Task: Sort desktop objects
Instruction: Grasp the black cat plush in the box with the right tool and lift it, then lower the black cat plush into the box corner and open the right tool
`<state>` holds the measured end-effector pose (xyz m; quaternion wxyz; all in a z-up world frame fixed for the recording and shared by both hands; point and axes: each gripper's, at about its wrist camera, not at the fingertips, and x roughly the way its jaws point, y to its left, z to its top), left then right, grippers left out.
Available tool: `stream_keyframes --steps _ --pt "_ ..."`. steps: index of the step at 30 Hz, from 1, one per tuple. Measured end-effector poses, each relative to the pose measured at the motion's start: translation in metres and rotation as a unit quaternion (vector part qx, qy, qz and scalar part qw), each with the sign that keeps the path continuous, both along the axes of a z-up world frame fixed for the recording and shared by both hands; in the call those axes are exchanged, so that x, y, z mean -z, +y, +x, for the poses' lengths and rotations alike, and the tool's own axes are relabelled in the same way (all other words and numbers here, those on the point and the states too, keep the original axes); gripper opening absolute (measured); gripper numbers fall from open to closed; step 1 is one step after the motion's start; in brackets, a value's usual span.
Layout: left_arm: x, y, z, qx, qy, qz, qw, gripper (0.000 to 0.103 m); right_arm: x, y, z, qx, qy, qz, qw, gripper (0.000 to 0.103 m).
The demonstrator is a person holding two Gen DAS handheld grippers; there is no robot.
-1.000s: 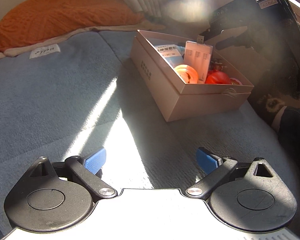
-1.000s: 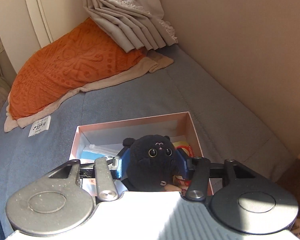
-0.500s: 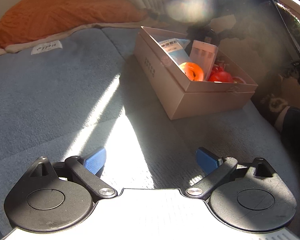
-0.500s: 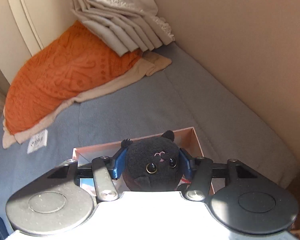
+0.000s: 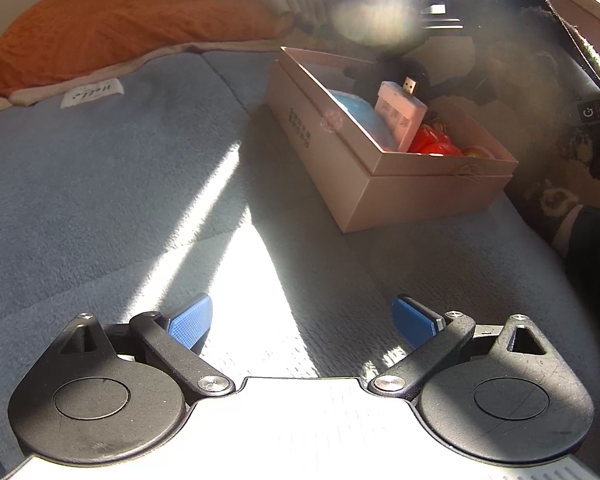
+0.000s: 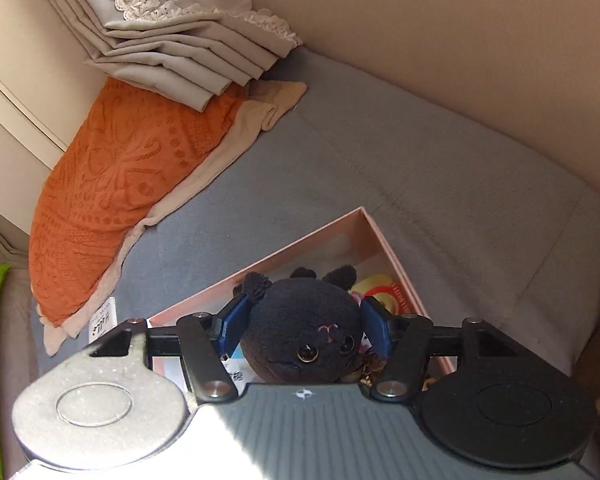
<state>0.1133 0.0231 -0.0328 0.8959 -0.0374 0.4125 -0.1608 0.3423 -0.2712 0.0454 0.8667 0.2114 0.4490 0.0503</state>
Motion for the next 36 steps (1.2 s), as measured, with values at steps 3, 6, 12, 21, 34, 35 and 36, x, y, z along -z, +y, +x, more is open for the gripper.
stream_keyframes --steps 3,6,12,21,34,35,36 --pt "-0.001 0.000 0.000 0.000 -0.001 -0.003 1.0000 0.100 -0.020 -0.013 -0.013 0.014 -0.060 -0.020 0.998 0.062" --pt "-0.003 -0.001 -0.001 0.003 -0.003 -0.006 1.0000 0.100 -0.027 -0.009 -0.018 0.011 -0.085 -0.074 0.994 0.048" --pt "0.000 -0.001 -0.001 0.000 -0.001 0.004 1.0000 0.100 -0.003 0.019 -0.017 -0.049 -0.043 -0.075 0.995 0.038" --pt "-0.005 0.001 -0.002 0.001 -0.008 -0.006 0.9999 0.100 -0.030 0.057 -0.084 -0.163 -0.114 -0.137 0.970 0.053" --pt "-0.005 0.001 -0.002 0.000 -0.011 -0.002 0.9999 0.100 -0.037 0.026 -0.091 -0.088 -0.071 -0.022 0.993 0.017" --pt "-0.005 0.000 -0.003 0.001 -0.011 -0.002 0.9999 0.100 -0.036 0.019 -0.087 -0.083 -0.055 0.019 0.995 0.017" --pt "-0.005 0.000 -0.003 0.002 -0.010 -0.001 0.9999 0.100 -0.033 0.013 -0.082 -0.082 -0.037 0.058 0.994 0.017"
